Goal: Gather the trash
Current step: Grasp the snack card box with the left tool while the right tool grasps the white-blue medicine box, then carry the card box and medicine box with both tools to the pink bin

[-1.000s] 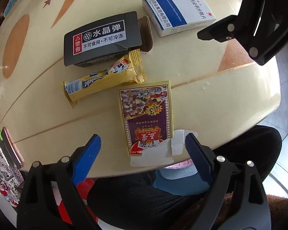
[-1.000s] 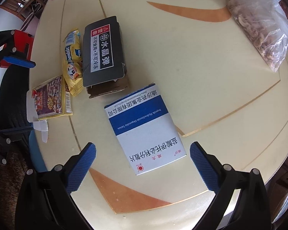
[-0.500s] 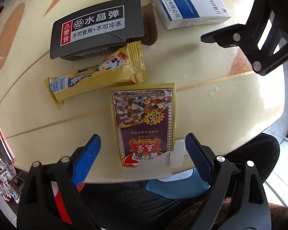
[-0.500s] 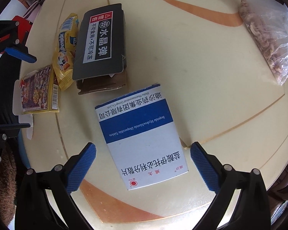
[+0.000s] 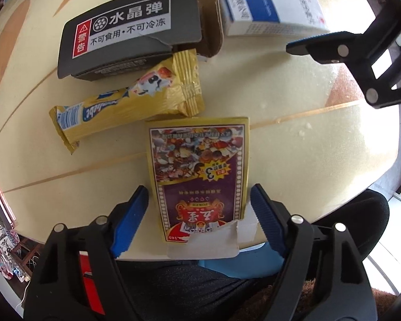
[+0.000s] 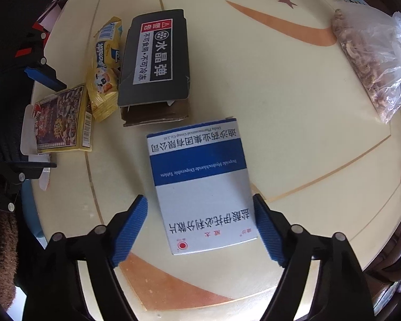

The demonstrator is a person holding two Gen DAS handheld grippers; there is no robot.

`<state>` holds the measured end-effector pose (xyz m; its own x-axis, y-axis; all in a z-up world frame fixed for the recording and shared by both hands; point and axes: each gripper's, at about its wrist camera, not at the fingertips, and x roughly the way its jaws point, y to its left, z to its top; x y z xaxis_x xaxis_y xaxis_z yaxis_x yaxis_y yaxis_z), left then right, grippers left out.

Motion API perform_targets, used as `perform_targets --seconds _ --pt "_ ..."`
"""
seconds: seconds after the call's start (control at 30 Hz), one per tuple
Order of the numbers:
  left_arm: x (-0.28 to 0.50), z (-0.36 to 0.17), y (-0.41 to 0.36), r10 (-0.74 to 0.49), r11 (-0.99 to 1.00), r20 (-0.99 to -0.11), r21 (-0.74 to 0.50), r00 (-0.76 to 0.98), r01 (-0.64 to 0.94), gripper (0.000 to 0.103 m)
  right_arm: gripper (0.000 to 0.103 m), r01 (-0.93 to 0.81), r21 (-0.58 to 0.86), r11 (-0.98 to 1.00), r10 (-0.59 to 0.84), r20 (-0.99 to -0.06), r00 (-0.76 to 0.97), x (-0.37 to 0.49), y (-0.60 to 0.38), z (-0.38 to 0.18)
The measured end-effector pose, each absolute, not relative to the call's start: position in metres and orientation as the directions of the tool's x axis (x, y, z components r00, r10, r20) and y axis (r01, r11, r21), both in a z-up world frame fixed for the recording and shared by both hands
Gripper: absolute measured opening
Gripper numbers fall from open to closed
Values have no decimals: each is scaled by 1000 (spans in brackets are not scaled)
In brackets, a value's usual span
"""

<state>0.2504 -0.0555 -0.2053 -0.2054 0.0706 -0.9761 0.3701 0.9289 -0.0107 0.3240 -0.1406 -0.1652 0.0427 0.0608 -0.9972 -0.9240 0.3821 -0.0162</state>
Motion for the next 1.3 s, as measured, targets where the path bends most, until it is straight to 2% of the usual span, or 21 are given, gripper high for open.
perform_targets --seconds 0.03,0.13,0.23,0.33,0.73,0.83,1.13,1.3 --pt "251 -205 -55 65 930 -976 -15 -205 367 76 62 -922 -17 386 67 -997 46 320 -139 -163" --pt "253 -204 -52 70 932 -978 -7 -197 363 71 62 -913 -18 407 75 -996 53 317 -140 -162" --pt "256 -202 -48 68 930 -980 -5 -187 367 60 62 -901 -20 434 83 -995 62 315 -144 -159" --pt "263 -198 -42 36 934 -980 -37 -196 356 60 62 -872 -19 489 112 -990 84 316 -150 -155" --pt "240 -174 -29 31 931 -991 -20 -132 366 60 62 -650 -58 758 159 -950 270 332 -205 -111" --pt "236 -164 -26 21 932 -993 -23 -118 363 60 62 -574 -91 814 111 -945 308 316 -201 -109" --pt "202 -121 -18 13 918 -999 -2 -35 396 60 62 -401 -44 915 87 -949 304 268 -209 -89" --pt "177 -97 -17 4 905 -1000 13 22 426 60 62 -363 -45 931 77 -947 313 233 -205 -72"
